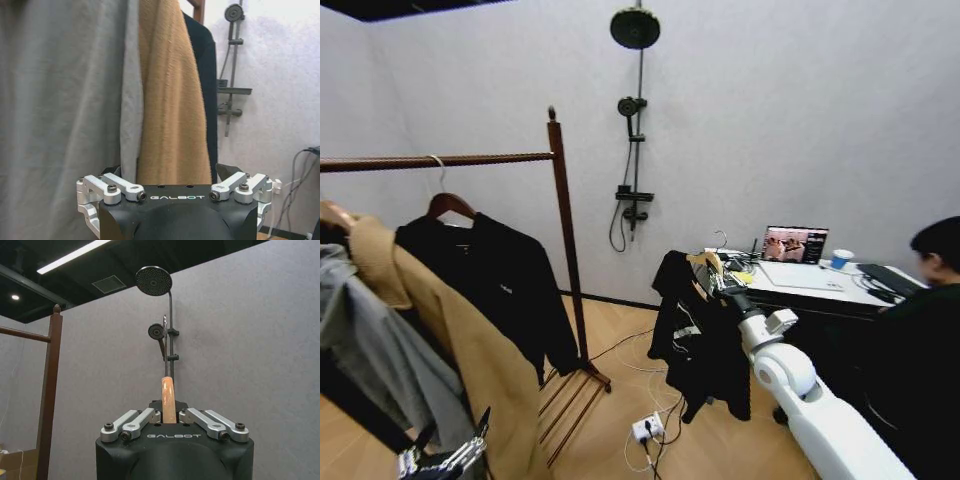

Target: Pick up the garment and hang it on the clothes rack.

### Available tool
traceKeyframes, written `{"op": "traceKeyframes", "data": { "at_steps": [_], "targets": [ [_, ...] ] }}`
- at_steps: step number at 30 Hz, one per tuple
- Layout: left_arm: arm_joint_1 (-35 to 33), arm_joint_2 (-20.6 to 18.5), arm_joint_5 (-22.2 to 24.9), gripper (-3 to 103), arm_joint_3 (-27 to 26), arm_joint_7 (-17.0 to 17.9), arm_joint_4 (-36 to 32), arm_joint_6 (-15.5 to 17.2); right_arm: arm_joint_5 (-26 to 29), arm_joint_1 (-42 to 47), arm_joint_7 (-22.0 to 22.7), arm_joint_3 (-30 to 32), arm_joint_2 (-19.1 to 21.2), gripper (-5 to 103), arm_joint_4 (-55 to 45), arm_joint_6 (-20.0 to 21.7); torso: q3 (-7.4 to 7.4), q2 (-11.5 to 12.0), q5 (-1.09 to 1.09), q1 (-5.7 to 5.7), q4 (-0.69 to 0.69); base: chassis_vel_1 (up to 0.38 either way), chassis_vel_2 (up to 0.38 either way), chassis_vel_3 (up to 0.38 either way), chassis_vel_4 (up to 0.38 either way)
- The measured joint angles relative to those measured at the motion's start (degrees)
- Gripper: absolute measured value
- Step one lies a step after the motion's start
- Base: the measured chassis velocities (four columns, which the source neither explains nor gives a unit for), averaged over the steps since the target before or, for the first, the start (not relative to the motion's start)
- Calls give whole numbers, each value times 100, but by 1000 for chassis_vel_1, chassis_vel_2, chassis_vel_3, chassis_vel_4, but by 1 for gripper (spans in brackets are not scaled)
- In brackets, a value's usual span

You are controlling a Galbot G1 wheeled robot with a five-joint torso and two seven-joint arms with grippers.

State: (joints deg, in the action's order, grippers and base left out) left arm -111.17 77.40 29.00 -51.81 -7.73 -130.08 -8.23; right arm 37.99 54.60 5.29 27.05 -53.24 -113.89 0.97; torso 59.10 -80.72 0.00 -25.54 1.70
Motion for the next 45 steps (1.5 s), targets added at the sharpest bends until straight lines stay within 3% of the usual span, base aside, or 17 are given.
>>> {"op": "traceKeyframes", "data": {
  "at_steps": [10, 20, 25, 27, 43, 45],
  "targets": [
    [0, 0, 0, 100, 0, 0, 0, 0, -28, 21, -121, -29, -28, 10, 21, -59, -1, 0, 0, 1, -4, -42, -6, 17, -27],
    [0, 0, 0, 100, 0, 0, 0, 0, -39, 62, -230, -55, -19, 10, 73, -261, 0, 1, 0, -1, 0, -173, 119, 178, -117],
    [0, 0, 0, 100, 0, 0, 0, 0, -89, 113, -320, -60, -6, 10, 80, -287, 4, 6, 0, -10, -6, -118, 126, 126, -118],
    [0, 0, 0, 100, 0, 0, 0, 0, -90, 108, -330, -61, -7, 10, 98, -307, 2, 5, 0, -6, 0, -58, 53, 35, -71],
    [0, 0, 0, 100, 0, 0, 0, 0, -30, 114, -357, -48, -7, 10, 129, -365, 0, 0, -1, 0, -1, 43, 7, 3, 35],
    [0, 0, 0, 100, 0, 0, 0, 0, 213, 87, -318, -77, 32, 10, -73, -259, 1, 1, -2, -1, -2, 52, 85, 90, 59]
  ]
}}
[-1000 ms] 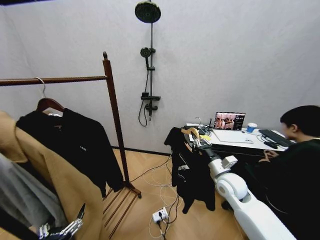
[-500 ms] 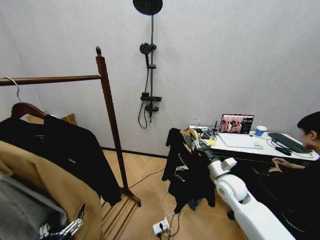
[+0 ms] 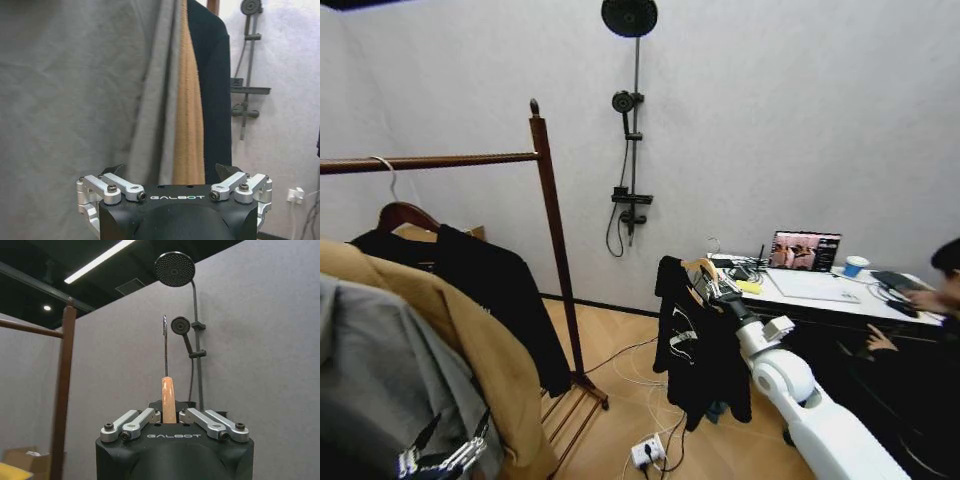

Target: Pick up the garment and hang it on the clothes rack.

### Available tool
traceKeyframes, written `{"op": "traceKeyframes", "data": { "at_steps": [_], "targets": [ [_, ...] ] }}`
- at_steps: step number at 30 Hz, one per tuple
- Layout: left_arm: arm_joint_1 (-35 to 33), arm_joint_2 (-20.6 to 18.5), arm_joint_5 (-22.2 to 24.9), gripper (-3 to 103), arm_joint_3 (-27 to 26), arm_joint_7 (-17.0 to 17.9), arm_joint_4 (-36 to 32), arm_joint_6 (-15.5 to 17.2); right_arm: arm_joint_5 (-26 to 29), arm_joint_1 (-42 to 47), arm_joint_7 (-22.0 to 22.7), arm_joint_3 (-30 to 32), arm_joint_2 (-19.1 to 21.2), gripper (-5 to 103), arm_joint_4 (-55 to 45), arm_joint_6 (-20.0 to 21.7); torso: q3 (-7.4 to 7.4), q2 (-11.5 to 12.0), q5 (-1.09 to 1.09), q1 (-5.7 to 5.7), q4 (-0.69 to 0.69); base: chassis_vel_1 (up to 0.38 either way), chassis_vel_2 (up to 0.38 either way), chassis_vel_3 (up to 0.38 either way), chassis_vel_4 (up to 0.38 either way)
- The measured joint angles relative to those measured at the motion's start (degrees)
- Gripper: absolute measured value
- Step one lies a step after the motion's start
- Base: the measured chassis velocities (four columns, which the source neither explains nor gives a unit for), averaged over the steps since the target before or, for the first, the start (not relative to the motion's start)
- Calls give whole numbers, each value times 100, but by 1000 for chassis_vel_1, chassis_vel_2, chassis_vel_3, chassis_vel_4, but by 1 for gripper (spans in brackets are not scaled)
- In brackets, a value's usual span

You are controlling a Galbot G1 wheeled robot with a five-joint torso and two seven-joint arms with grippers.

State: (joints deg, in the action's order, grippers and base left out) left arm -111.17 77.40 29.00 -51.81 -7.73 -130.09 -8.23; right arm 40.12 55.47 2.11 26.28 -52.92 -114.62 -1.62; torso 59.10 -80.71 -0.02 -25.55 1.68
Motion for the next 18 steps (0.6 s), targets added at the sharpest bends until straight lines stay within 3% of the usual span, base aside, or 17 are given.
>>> {"op": "traceKeyframes", "data": {
  "at_steps": [3, 7, 12, 18],
  "targets": [
    [0, 0, 0, 100, 0, 1, 0, 0, 425, -69, 57, -32, 62, 10, -424, 364, -1, -1, 4, 1, 1, 63, 83, 86, 70],
    [0, 0, 0, 100, 0, 0, 0, 0, 514, -293, 42, -90, 124, 10, -478, 466, -1, -1, 2, 1, 0, 104, 84, 94, 100],
    [0, 0, 0, 100, 0, 0, 0, 0, 1021, -841, -22, -253, 277, 10, -293, 625, -1, 0, 2, 1, -1, 128, 104, 110, 124],
    [0, 1, 0, 100, 0, 2, 0, 0, 1433, -2106, -165, -867, 417, 10, 310, 942, 0, 0, 2, 0, -4, 108, 115, 107, 100]
  ]
}}
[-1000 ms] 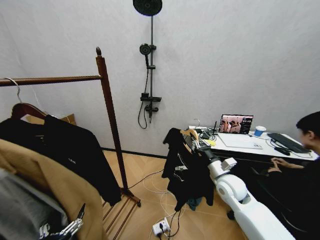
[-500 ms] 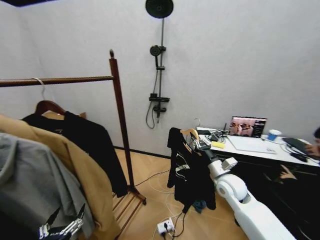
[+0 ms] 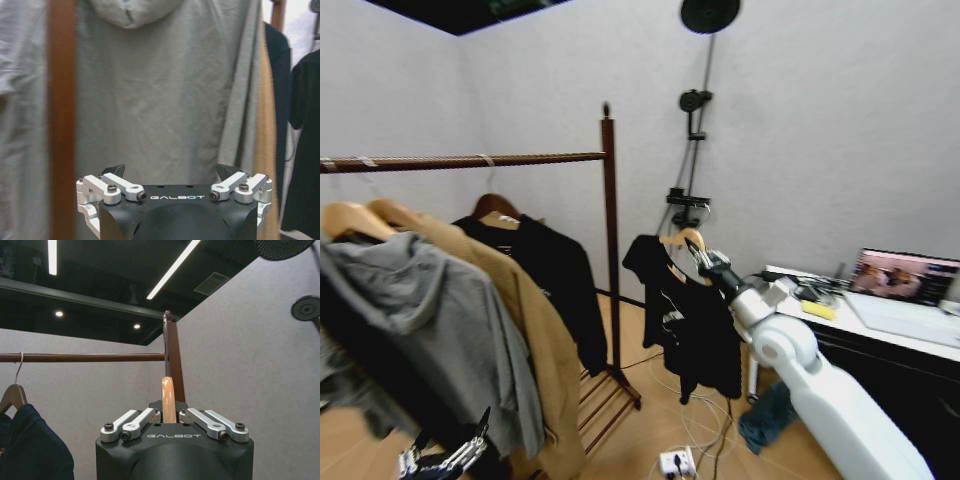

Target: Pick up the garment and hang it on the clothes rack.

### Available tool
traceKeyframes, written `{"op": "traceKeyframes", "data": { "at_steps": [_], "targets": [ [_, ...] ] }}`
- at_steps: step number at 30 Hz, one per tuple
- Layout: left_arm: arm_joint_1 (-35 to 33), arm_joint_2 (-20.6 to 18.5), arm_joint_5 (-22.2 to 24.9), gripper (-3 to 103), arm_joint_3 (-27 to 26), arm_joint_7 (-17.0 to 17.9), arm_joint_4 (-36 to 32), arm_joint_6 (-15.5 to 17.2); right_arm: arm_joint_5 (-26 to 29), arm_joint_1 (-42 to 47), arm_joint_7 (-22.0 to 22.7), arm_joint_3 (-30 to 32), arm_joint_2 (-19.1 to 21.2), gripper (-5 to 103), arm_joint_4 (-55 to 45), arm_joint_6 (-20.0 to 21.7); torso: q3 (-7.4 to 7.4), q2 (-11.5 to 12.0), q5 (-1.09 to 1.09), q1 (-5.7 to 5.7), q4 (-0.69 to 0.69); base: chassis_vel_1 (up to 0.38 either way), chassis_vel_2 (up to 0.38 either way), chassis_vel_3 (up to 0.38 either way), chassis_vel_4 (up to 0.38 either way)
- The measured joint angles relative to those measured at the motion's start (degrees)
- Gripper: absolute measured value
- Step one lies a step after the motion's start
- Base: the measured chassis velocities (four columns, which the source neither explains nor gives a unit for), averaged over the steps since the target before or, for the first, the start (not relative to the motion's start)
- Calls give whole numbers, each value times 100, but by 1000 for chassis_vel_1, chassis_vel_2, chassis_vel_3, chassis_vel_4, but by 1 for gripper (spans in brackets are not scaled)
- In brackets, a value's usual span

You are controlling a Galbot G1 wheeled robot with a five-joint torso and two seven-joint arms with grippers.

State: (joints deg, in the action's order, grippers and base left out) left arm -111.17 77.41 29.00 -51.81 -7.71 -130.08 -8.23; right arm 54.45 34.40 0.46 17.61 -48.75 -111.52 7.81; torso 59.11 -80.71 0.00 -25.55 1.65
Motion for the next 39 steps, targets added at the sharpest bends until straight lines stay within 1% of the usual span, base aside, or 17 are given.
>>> {"op": "traceKeyframes", "data": {
  "at_steps": [2, 3, 4, 6, 7, 10, 11, 13, 14, 16, 17, 21, 22, 24, 29, 35, 39],
  "targets": [
    [0, 0, 0, 100, 0, -1, 0, 0, 111, -631, -11, -403, -19, 10, 371, 197, 0, 0, 1, 1, 1, 61, 70, 55, 67],
    [0, -1, 0, 100, 0, -1, 0, 0, 126, -1004, -64, -631, -57, 10, 604, 277, 0, 0, -3, 1, 5, 34, 58, 34, 20],
    [0, -1, 0, 100, 0, -1, 0, 0, 126, -1004, -64, -631, -57, 10, 604, 277, 0, 0, -3, 1, 5, 34, 58, 34, 20],
    [0, 0, 0, 100, 0, -2, 0, 0, 127, -1827, -222, -1092, -177, 10, 1174, 320, 0, 0, 1, 0, 5, 0, 0, 0, 0],
    [0, 0, 0, 100, 0, -2, 0, 0, 127, -1827, -222, -1092, -177, 10, 1174, 320, 0, 0, 1, 0, 5, 0, 0, 0, 0],
    [0, 0, 0, 100, 0, -1, 0, 0, 180, -2926, -575, -1829, -534, 10, 2387, 313, 1, 0, -1, 0, 4, 0, 0, 0, 0],
    [0, 0, 0, 100, 0, -1, 0, 0, 180, -2926, -575, -1829, -534, 10, 2387, 313, 1, 0, -1, 0, 4, 0, 0, 0, 0],
    [0, -1, 0, 100, 0, -1, 0, 0, 193, -3477, -743, -2209, -840, 10, 3008, 292, 1, 1, -1, 0, 5, 0, 0, 0, 0],
    [0, -1, 0, 100, 0, -1, 0, 0, 193, -3477, -743, -2209, -840, 10, 3008, 292, 1, 1, -1, 0, 5, 0, 0, 0, 0],
    [0, -1, 0, 100, 0, -1, 0, 0, 186, -4003, -889, -2536, -1219, 10, 3548, 239, 0, 1, 1, 0, 5, 0, 0, 0, 0],
    [0, -1, 0, 100, 0, -1, 0, 0, 186, -4003, -889, -2536, -1219, 10, 3548, 239, 0, 1, 1, 0, 5, 0, 0, 0, 0],
    [0, 0, 0, 100, 0, -2, 0, 0, 56, -4851, -1082, -3031, -2088, 10, 4667, 50, -1, 0, 4, 1, -1, 0, 0, 0, 0],
    [0, 0, 0, 100, 0, -2, 0, 0, 56, -4851, -1082, -3031, -2088, 10, 4667, 50, -1, 0, 4, 1, -1, 0, 0, 0, 0],
    [0, 0, 0, 100, 0, -1, 0, 0, -36, -5082, -1113, -3137, -2433, 10, 5113, 18, 0, 1, 3, 0, 1, 0, 0, 0, 0],
    [0, -1, 0, 100, 0, -2, 0, 0, -136, -5230, -1169, -3224, -2711, 10, 5522, -19, -1, 0, 0, 1, 5, 0, 0, 0, 0],
    [0, 0, 0, 100, 0, -2, 0, 0, -227, -5259, -1281, -3286, -2812, 10, 5799, -104, 0, 0, 0, 0, 4, 0, 0, 0, 0],
    [0, 0, 0, 100, 0, -2, 0, 0, -224, -5134, -1325, -3230, -2778, 10, 5662, -38, -2, 0, 0, 1, 1, 0, 0, 0, 0]
  ]
}}
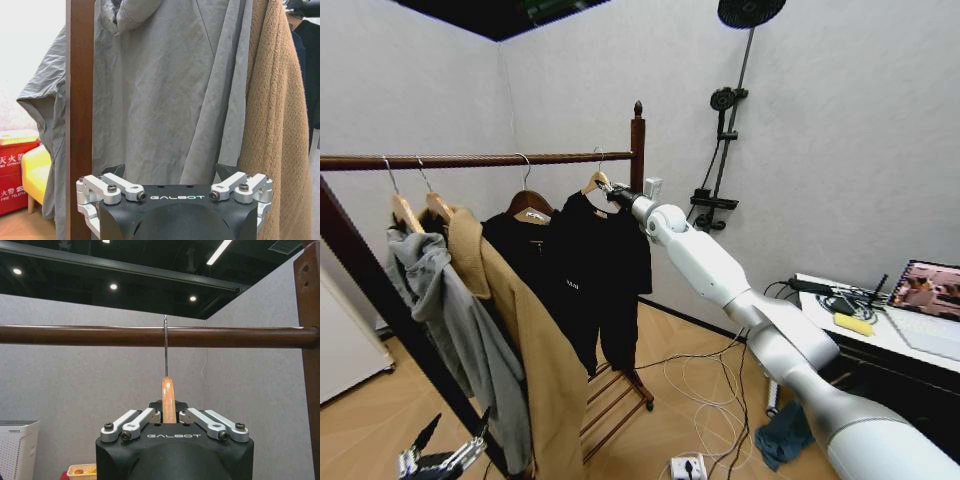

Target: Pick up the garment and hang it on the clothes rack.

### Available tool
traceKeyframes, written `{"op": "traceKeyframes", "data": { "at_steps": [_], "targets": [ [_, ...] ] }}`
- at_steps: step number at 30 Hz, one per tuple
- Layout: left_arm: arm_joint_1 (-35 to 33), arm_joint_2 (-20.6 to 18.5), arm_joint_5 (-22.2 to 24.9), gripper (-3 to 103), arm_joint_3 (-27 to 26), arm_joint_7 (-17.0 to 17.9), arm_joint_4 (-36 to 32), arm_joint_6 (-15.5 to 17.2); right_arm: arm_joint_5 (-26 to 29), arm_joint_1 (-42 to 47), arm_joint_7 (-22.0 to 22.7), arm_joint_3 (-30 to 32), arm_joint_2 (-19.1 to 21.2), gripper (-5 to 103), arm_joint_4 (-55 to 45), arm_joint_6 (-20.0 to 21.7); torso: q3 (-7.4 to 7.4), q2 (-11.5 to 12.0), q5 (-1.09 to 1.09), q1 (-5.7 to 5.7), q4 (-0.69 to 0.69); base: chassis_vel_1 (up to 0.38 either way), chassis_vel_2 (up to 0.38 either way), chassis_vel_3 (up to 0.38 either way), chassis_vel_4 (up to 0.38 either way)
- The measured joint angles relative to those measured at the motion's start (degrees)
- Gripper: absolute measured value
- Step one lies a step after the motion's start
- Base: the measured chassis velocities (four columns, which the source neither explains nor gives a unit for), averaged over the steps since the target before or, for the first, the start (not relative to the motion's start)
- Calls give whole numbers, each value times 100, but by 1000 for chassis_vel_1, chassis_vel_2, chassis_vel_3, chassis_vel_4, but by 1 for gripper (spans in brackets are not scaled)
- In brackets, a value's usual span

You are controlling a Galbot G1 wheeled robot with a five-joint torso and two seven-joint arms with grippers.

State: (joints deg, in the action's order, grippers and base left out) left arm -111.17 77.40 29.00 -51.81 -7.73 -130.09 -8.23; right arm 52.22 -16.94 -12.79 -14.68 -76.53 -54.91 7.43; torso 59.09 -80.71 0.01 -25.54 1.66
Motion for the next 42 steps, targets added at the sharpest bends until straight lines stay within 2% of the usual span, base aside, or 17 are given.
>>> {"op": "traceKeyframes", "data": {
  "at_steps": [2, 9, 10, 14, 16, 17, 18, 23, 24, 26, 27, 28, 29, 32, 35, 37, 42],
  "targets": [
    [1, 0, 0, 100, 0, 0, 0, 0, 25, 599, 38, 180, 386, 24, -855, 166, 0, 0, -2, 0, 3, 0, 0, 0, 0],
    [0, 0, 0, 100, 0, -2, 0, 0, 3, 908, 223, 267, 678, 45, -1137, 111, 1, 0, -2, 1, 0, 0, 0, 0, 0],
    [0, 0, 0, 100, 0, 0, 0, 0, 7, 1127, 377, 348, 949, 56, -1441, 96, 0, -1, 3, 1, -7, 0, 0, 0, 0],
    [1, 0, 0, 100, 0, 2, 0, 0, -40, 1793, 690, 644, 1638, 61, -2149, 93, 2, 0, -4, -1, 2, 0, 0, 0, 0],
    [0, 0, 0, 100, 0, 1, 0, 0, -266, 2666, 974, 1220, 2287, 78, -2934, 74, 0, -1, -3, 0, 10, -29, -24, -13, -6],
    [0, 0, 0, 100, 0, 1, 0, 0, -266, 2666, 974, 1220, 2287, 78, -2934, 74, 0, -1, -3, 0, 10, -57, -47, -26, -12],
    [1, 0, 0, 100, 0, 1, 0, 0, -485, 3358, 1117, 1598, 2652, 83, -3416, -46, -1, -1, -4, 1, 9, 0, 0, 0, 0],
    [0, 0, 0, 100, 0, -2, 0, 0, -886, 5146, 1475, 2851, 3204, 97, -4574, -175, 0, 0, -4, 1, 1, 0, 0, 0, 0],
    [1, 0, 0, 100, 0, 0, 0, 0, -1059, 5900, 1566, 3505, 3255, 99, -4984, -209, -1, -1, 6, 1, 0, 0, 0, 0, 0],
    [1, 0, 0, 100, 0, -1, 0, 0, -1230, 6567, 1620, 3963, 3217, 99, -5247, -299, -2, -2, 7, 1, 0, 0, 0, 0, 0],
    [0, 0, 0, 100, 0, 1, 0, 0, -1600, 7731, 1666, 4690, 2988, 100, -5588, -575, 0, 0, -9, 0, 2, 0, 0, 0, 0],
    [1, 1, 0, 100, 0, 0, 0, 0, -1816, 8403, 1669, 5076, 2797, 100, -5748, -776, 0, -1, -4, 1, 2, 0, 0, 0, 0],
    [1, 1, 0, 100, 0, 0, 0, 0, -1816, 8403, 1669, 5076, 2797, 100, -5748, -776, 0, -1, -4, 1, 2, 0, 0, 0, 0],
    [0, 0, 0, 100, 0, 1, 0, 0, -2483, 10225, 1721, 5804, 2027, 100, -5952, -1656, -1, -1, -2, 2, 5, 0, 0, 0, 0],
    [1, 0, 0, 100, 0, -1, 0, 0, -2748, 10581, 1769, 5885, 1721, 100, -5945, -1943, -1, -2, -1, 2, 5, 0, 0, 0, 0],
    [1, 0, 0, 100, 0, 0, 0, 0, -3195, 11105, 1847, 5960, 1089, 100, -5935, -2332, 0, -2, -5, 2, 6, 0, 0, 0, 0],
    [0, 0, 0, 100, 0, 0, 0, 0, -3272, 11155, 1861, 5963, 963, 100, -5934, -2395, 0, -1, 2, 1, 0, 0, 0, 0, 0]
  ]
}}
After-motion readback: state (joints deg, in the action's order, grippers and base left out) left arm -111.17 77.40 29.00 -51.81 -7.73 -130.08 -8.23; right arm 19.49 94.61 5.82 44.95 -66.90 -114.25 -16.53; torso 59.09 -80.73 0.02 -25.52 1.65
